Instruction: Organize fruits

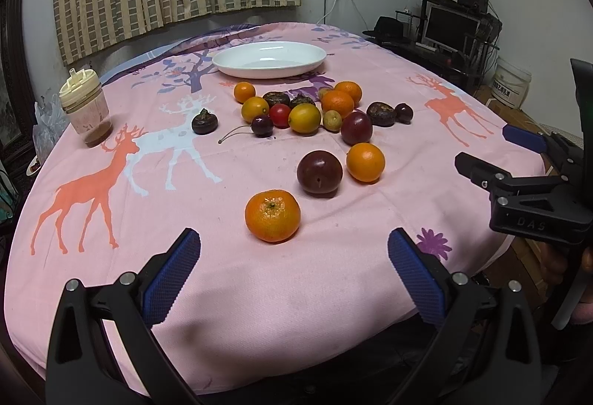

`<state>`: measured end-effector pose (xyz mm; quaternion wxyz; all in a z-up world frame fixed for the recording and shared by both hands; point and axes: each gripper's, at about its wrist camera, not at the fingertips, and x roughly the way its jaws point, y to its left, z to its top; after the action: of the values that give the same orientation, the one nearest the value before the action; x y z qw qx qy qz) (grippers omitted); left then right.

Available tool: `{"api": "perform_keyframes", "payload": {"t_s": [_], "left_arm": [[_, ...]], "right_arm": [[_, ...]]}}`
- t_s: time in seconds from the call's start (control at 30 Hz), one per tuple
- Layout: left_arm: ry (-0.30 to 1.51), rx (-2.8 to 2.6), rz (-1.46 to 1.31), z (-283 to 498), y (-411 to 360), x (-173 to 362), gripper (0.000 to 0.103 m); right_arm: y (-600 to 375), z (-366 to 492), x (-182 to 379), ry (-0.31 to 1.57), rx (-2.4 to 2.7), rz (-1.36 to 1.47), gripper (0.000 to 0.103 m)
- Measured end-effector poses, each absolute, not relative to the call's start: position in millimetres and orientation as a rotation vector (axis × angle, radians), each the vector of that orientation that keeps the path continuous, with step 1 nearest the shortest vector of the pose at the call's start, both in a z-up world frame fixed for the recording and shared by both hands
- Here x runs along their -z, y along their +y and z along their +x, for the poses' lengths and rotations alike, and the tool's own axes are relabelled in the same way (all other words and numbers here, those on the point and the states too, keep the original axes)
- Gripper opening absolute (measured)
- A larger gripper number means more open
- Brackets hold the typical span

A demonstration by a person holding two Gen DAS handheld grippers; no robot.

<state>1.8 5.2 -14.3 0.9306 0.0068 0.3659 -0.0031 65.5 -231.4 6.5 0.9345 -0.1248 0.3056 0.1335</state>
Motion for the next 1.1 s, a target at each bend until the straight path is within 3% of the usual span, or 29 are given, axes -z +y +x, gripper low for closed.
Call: {"api": "perform_keyframes", "payload": {"t_s": [1.1], "left_arm": [[0.770, 0.005, 0.009, 2.2, 9.2, 20.1, 0.099]], "right_arm": [[-231.7, 66.5, -8.6, 0.631, -0.278, -0.254, 0.099]]}}
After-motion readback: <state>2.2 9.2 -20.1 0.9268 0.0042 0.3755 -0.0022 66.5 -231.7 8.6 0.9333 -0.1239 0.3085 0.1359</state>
